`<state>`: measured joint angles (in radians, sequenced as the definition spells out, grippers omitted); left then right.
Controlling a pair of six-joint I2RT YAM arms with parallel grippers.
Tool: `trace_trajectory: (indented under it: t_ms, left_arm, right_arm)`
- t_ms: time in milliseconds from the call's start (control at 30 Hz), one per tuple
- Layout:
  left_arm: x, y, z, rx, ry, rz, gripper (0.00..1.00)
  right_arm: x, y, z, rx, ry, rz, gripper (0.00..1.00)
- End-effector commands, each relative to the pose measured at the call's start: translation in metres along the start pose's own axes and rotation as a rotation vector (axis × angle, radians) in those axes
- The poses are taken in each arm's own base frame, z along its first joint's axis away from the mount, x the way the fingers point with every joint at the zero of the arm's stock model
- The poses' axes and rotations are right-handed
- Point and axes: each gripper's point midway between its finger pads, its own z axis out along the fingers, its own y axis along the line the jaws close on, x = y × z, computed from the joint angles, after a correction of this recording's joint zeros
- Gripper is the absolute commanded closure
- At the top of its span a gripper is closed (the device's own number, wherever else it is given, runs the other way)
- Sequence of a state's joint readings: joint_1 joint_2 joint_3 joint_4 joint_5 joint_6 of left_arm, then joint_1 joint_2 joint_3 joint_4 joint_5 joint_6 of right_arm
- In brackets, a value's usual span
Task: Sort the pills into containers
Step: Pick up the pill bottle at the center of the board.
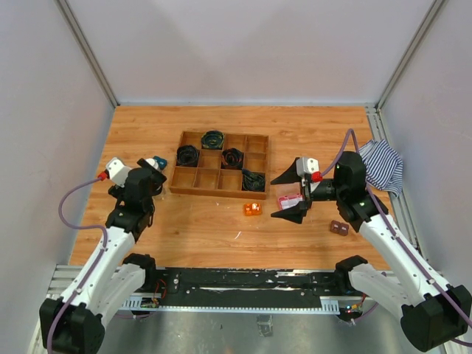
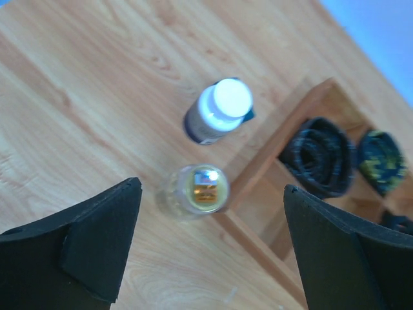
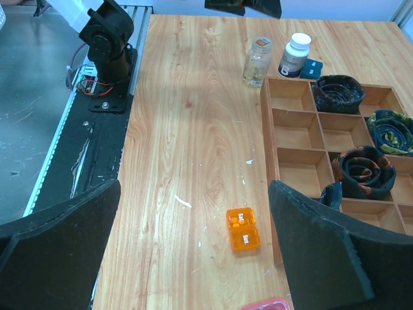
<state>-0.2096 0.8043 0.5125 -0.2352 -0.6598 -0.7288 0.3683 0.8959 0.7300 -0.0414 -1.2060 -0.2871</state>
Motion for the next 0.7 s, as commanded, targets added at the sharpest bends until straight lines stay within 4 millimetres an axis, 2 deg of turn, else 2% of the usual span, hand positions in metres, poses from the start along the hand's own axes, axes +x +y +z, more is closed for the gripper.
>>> trace_trajectory:
  t_ms: [0, 100, 167, 233, 333, 400, 500, 667]
  left_arm:
    - [-0.026, -0.03, -0.021, 0.155, -0.007, -0.063, 0.01]
    - [-0.025, -0.054, -0.037, 0.315, 0.032, -0.057, 0.01]
    - [-0.019, -0.08, -0.055, 0.509, 0.063, -0.028, 0.01]
    - [-0.011, -0.111, -0.087, 0.784, 0.089, 0.024, 0.01]
    - [-0.007, -0.144, -0.151, 1.206, 0.107, 0.03, 0.01]
    - [-0.004, -0.15, -0.178, 1.337, 0.12, 0.036, 0.01]
    - [0.0, -0.159, -0.208, 1.443, 0.097, 0.091, 0.01]
    - [0.021, -0.172, -0.247, 1.567, 0.087, 0.151, 0.01]
  right_arm:
    - [-0.002, -0.006, -0.003, 0.022, -0.004, -0.011, 0.01]
    - [-0.001, -0.006, -0.004, 0.024, -0.003, -0.013, 0.01]
    - [-0.002, -0.007, -0.004, 0.028, -0.005, -0.015, 0.01]
    - [-0.002, -0.007, -0.005, 0.031, -0.005, -0.016, 0.01]
    - [-0.002, -0.008, -0.006, 0.034, -0.005, -0.016, 0.01]
    - [-0.002, -0.009, -0.007, 0.04, -0.005, -0.018, 0.01]
    - [-0.003, -0.01, -0.009, 0.043, -0.002, -0.024, 0.01]
    - [-0.003, -0.012, -0.013, 0.055, 0.008, -0.042, 0.01]
